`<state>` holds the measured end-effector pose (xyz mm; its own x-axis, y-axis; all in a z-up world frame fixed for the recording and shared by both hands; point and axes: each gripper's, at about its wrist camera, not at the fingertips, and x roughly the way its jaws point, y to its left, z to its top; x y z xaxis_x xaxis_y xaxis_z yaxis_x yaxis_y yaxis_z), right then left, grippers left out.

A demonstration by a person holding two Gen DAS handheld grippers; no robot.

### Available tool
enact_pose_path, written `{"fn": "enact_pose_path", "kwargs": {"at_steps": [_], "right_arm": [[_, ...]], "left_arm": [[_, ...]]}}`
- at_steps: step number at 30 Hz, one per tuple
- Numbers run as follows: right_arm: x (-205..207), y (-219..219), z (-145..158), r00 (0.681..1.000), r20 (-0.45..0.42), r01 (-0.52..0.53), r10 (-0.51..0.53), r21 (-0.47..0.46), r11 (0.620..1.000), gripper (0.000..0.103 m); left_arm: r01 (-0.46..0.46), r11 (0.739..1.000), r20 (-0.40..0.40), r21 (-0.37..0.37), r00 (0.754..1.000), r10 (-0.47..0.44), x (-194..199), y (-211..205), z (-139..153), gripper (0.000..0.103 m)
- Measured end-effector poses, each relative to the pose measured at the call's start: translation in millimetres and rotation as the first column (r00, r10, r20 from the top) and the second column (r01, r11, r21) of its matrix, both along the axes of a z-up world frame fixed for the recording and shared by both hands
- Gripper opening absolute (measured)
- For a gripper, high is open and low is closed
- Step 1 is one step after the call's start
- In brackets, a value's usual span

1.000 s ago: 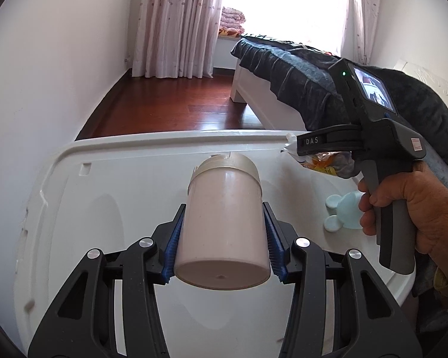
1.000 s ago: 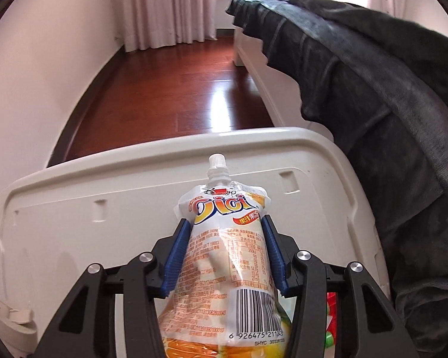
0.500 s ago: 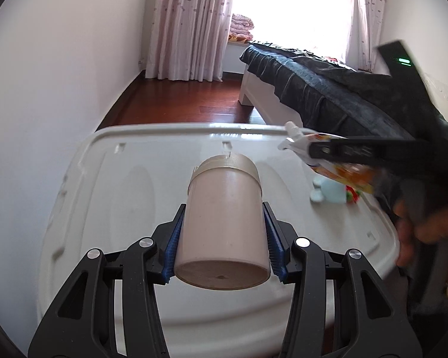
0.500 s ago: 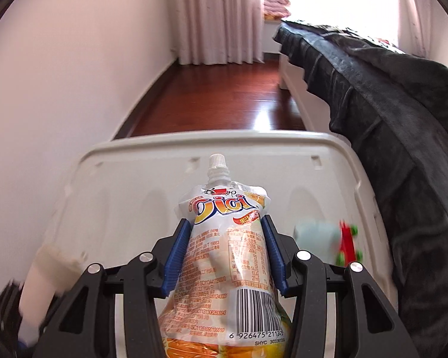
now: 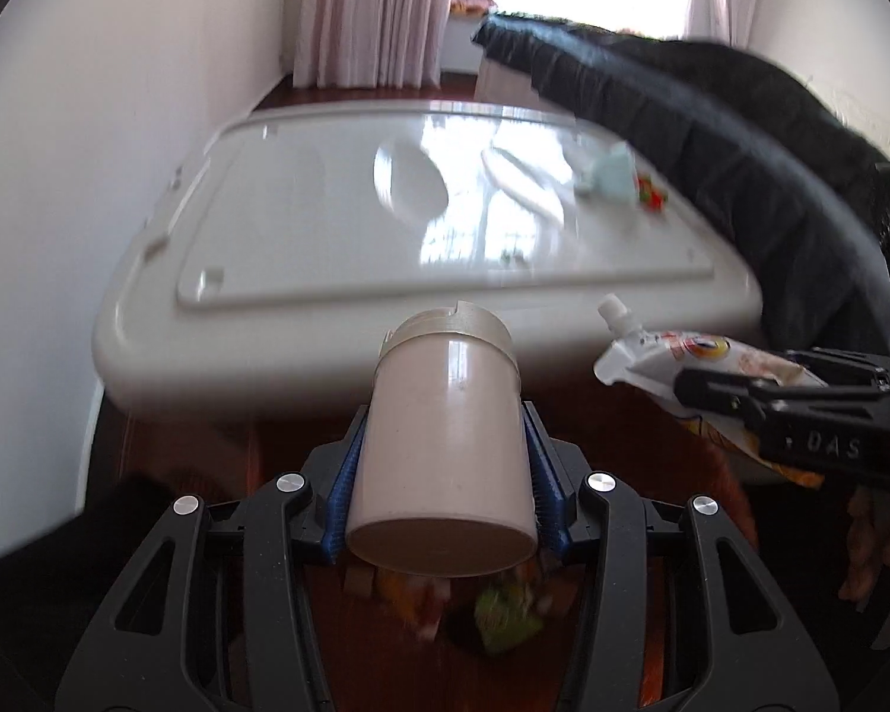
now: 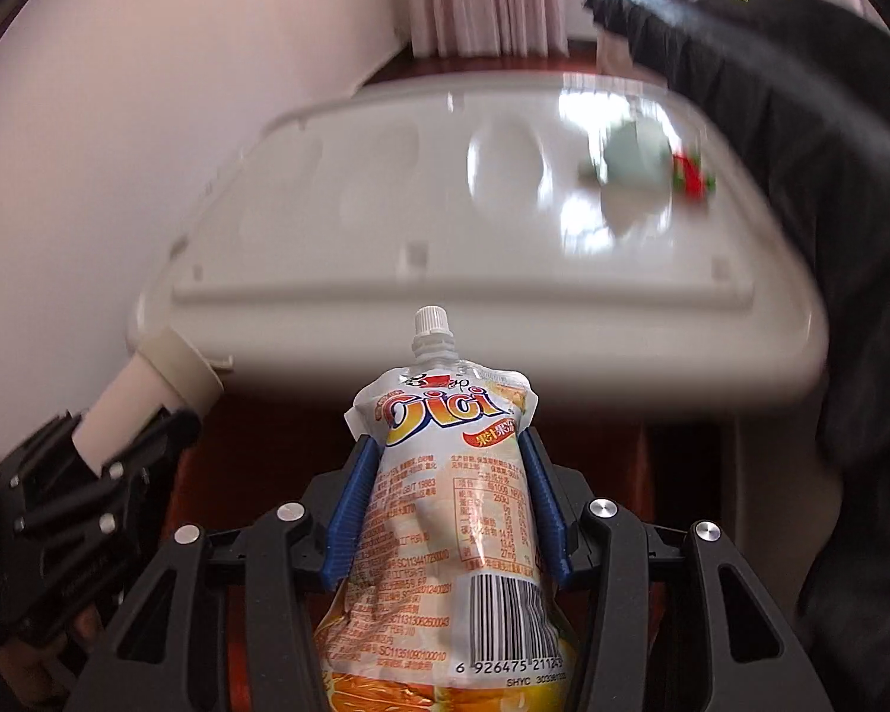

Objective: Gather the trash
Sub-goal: 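Carry the beige cup and juice pouch over the bin and open both grippers, then grasp the pale blue plastic cup by its rim with the right gripper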

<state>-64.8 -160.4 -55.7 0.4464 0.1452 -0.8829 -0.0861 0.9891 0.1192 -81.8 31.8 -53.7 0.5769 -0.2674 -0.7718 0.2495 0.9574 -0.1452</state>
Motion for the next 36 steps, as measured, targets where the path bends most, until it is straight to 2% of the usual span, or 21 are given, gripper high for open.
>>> {"fn": "enact_pose_path", "kwargs": {"at_steps": [4,6,7,8,9,12,14,17,20,24,27,30,32,36], "right_arm": [[-20,-1,-33,0.997,-0.079,0.003,-0.005,-0.026,1.000,0.050],[-26,3,-47,0.991,-0.133,-0.023,0.016,-0.049,0.999,0.051],[-28,3,-54,0.988,-0.153,-0.025,0.016,-0.058,0.998,0.064],[-30,2,-58,0.987,-0.158,-0.015,0.005,-0.063,0.998,0.082],[-30,0,-60,0.986,-0.165,-0.001,-0.010,-0.067,0.998,0.085],[-29,-8,-55,0.989,-0.139,0.035,-0.041,-0.048,0.998,0.085],[-28,-17,-42,0.994,-0.083,0.069,-0.070,-0.010,0.998,0.085],[-26,-29,-18,0.995,0.017,0.100,-0.101,0.022,0.995,0.086],[-18,-34,4,0.990,0.098,0.099,-0.097,-0.009,0.995,0.087],[10,-38,32,0.979,0.189,0.089,-0.077,-0.055,0.995,0.087],[39,-42,50,0.964,0.259,0.080,-0.055,-0.088,0.993,0.087],[84,-59,61,0.949,0.312,0.075,-0.049,-0.070,0.995,0.087],[117,-69,58,0.943,0.326,0.087,-0.063,-0.061,0.994,0.087],[181,-86,32,0.956,0.277,0.125,-0.100,-0.075,0.989,0.086]], "left_arm": [[-0.006,1.000,-0.077,0.004,0.997,0.006,-7,1,-18,0.047],[-0.011,1.000,-0.093,0.020,0.996,0.013,-10,0,-23,0.054],[-0.020,0.999,-0.098,0.026,0.995,0.022,-12,0,-24,0.069],[-0.039,0.998,-0.103,0.051,0.994,0.044,-12,-1,-26,0.078],[-0.050,0.996,-0.100,0.068,0.993,0.057,-14,-1,-26,0.080],[-0.056,0.994,-0.082,0.093,0.995,0.063,-12,-4,-23,0.083],[-0.056,0.996,-0.070,0.076,0.996,0.061,-12,-3,-20,0.084],[-0.061,0.998,-0.020,0.006,0.998,0.061,-11,0,-6,0.085],[-0.059,0.998,0.031,-0.012,0.998,0.060,-9,-1,6,0.086],[-0.027,1.000,0.114,0.015,0.993,0.025,-6,-13,23,0.086],[-0.001,1.000,0.143,0.024,0.990,-0.002,2,-25,32,0.087],[0.014,1.000,0.161,0.013,0.987,-0.016,18,-36,40,0.087],[0.019,1.000,0.169,-0.002,0.985,-0.018,29,-43,45,0.087],[0.030,0.999,0.190,-0.023,0.981,-0.025,44,-53,50,0.087]]}}
